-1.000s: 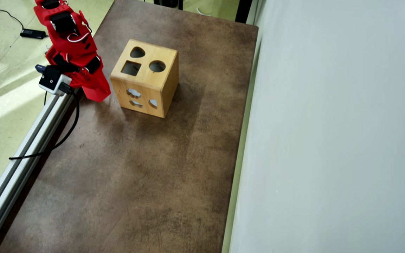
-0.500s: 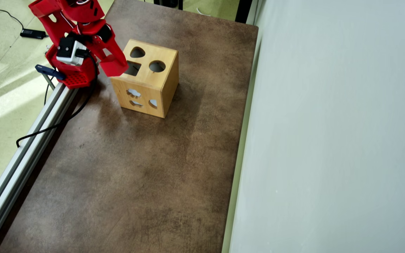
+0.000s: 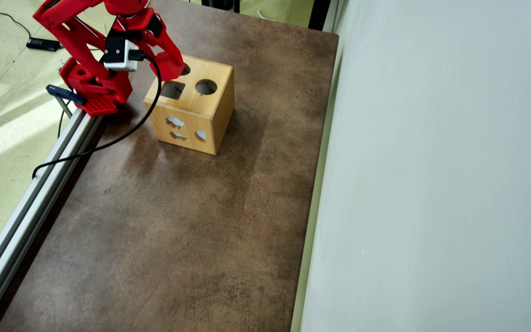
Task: Pick and place the red cube on the square hole
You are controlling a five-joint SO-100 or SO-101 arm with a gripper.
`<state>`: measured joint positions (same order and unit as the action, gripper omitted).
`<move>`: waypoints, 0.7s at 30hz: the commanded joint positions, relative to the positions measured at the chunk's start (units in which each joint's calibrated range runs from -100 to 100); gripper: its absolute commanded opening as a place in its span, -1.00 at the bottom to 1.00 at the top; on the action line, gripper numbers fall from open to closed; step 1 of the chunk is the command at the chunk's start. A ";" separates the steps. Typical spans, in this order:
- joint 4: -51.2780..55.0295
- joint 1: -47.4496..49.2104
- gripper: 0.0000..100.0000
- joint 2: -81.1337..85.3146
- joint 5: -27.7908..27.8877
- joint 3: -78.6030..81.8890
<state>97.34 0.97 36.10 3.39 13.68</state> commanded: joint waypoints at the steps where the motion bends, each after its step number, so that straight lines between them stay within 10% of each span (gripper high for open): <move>1: -0.39 -0.45 -0.90 0.63 -0.15 -0.17; 21: -0.47 -0.60 -0.90 -6.08 -0.10 -0.17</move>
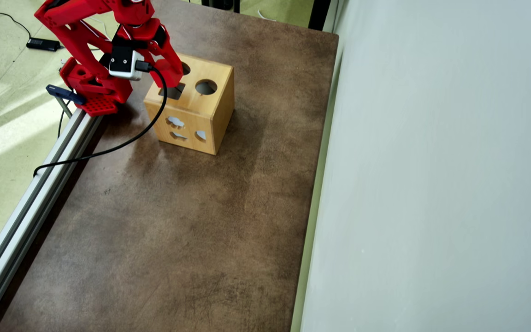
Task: Pick and place the red cube on the square hole
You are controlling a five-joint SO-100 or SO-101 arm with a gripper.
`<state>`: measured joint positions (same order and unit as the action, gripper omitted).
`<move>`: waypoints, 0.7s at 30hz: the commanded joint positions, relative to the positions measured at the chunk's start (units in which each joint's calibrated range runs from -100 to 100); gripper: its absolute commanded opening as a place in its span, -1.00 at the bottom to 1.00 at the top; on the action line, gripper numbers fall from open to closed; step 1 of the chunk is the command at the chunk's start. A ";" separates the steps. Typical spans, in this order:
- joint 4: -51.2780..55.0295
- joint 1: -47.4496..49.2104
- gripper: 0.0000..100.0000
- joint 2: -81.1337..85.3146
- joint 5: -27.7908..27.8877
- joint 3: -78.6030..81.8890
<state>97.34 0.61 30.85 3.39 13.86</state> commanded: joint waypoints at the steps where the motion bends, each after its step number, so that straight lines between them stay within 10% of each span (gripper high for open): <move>1: -0.47 -0.24 -0.90 -0.83 -0.10 -0.35; 21: -0.31 -0.17 -0.90 -4.99 0.29 -0.26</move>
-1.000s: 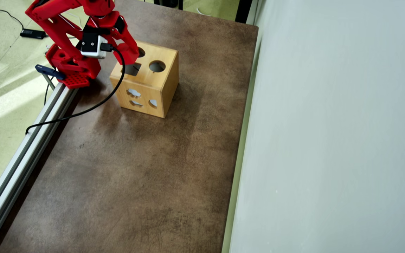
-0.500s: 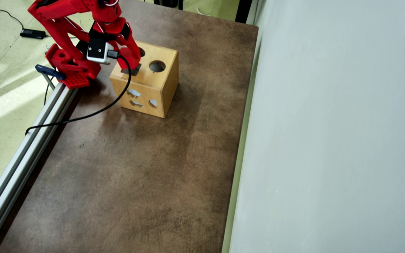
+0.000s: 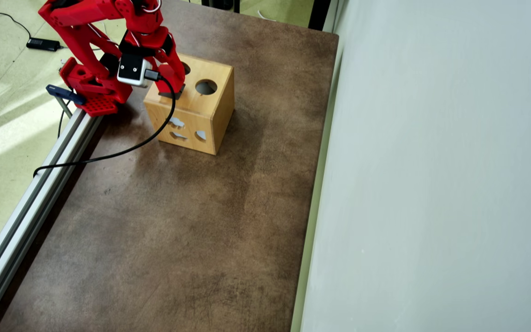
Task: Pick and place the red cube on the square hole
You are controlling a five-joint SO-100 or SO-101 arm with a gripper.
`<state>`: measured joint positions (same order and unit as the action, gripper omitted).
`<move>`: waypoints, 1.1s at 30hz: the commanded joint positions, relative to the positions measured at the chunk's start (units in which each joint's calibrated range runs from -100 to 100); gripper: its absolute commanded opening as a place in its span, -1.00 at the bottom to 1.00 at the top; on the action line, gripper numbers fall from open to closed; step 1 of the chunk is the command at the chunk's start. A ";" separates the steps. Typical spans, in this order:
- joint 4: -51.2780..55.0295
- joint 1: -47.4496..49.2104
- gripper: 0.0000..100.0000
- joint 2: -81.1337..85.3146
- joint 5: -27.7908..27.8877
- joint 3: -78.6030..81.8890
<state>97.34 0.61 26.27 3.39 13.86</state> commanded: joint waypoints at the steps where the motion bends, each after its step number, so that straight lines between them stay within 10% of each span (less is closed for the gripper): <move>1: -0.31 -0.17 -0.90 -0.67 0.29 -0.26; 33: -0.47 0.43 -0.90 -3.30 0.39 2.96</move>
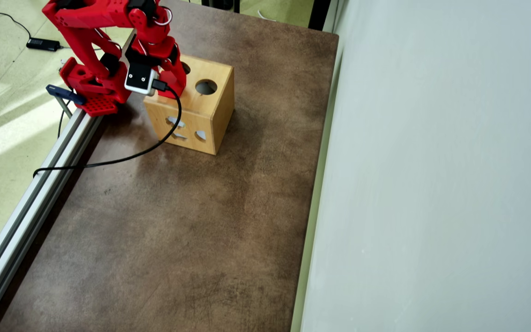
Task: Pick and place the red cube on the square hole
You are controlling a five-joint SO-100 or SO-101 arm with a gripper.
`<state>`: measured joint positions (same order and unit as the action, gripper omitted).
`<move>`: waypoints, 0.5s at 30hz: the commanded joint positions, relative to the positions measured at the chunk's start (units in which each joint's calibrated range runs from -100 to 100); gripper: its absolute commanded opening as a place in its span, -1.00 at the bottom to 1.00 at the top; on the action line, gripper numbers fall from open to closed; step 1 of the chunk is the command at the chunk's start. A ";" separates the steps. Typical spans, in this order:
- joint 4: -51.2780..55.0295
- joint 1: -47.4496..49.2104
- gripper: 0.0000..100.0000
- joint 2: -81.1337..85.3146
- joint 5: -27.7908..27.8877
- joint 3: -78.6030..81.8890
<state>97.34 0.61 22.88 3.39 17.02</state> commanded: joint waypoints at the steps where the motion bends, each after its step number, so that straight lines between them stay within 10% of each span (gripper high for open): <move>1: -0.47 0.43 -0.90 0.09 0.39 -0.20; 15: -0.47 0.21 -0.88 0.01 0.10 -0.20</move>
<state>97.34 0.61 22.80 3.39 17.02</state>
